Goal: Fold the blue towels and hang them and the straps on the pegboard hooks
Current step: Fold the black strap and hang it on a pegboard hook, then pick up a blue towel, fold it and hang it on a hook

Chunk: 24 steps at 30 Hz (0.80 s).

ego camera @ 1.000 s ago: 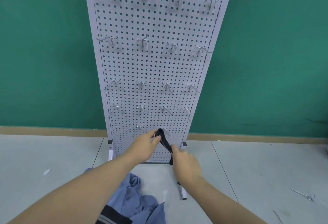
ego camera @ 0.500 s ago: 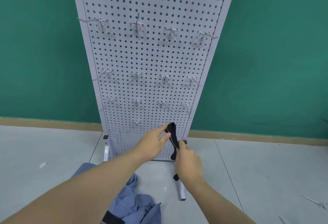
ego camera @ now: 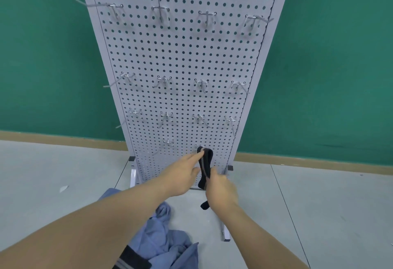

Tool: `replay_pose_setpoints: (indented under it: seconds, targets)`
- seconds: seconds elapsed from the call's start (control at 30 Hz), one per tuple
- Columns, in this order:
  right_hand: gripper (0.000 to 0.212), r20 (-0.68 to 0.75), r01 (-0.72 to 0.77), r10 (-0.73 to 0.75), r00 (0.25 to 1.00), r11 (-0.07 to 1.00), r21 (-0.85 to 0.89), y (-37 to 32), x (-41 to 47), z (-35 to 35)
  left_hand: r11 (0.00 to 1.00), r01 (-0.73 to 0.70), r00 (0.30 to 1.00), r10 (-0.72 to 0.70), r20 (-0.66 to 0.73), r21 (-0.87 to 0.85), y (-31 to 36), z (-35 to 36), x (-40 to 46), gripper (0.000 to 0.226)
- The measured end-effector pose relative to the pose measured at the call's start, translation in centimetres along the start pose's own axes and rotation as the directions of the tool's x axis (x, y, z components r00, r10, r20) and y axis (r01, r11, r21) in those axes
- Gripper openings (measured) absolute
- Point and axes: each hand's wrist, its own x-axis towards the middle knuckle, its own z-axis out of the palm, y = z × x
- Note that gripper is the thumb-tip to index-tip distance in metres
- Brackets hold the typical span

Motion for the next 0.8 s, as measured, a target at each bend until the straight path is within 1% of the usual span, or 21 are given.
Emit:
replay_pose_setpoints:
  seconds: [0.1, 0.23, 0.33, 0.47, 0.57, 0.67, 0.8]
  targets:
    - [0.020, 0.041, 0.019, -0.019, 0.999, 1.000, 0.009, -0.1, 0.1, 0.4, 1.000, 0.014, 0.999, -0.014, 0.038, 0.016, -0.2, 0.0, -0.1, 0.057]
    - [0.025, 0.057, 0.029, -0.029, 0.998, 1.000, 0.000, -0.5, 0.1, 0.8, 0.998, 0.049, 0.997, -0.050, 0.065, 0.026, -0.6, -0.4, -0.4, 0.056]
    - [0.021, 0.062, 0.047, -0.049, 0.997, 0.999, 0.027, -1.1, -0.3, 0.9, 0.997, 0.067, 0.995, -0.069, 0.075, 0.029, -1.2, -1.2, -0.8, 0.055]
    - [0.016, 0.032, 0.089, -0.091, 0.995, 0.994, 0.065, -2.6, -1.3, 1.1, 0.994, 0.103, 0.991, -0.106, 0.086, 0.041, -2.6, -3.1, -2.0, 0.055]
    - [0.021, -0.010, 0.086, -0.086, 0.996, 0.994, 0.072, -3.9, -2.1, 1.8, 0.988, 0.138, 0.985, -0.143, 0.091, 0.063, -4.2, -5.0, -3.3, 0.053]
    - [0.024, -0.014, 0.095, -0.094, 0.995, 0.977, 0.189, -5.2, -2.5, 3.3, 0.981, 0.181, 0.979, -0.186, 0.087, 0.067, -6.6, -7.1, -4.8, 0.051]
    - [0.029, 0.112, 0.158, -0.208, 0.972, 0.924, 0.347, -7.3, -3.3, 6.1, 0.963, 0.229, 0.968, -0.241, 0.074, 0.143, -10.9, -9.1, -7.6, 0.051]
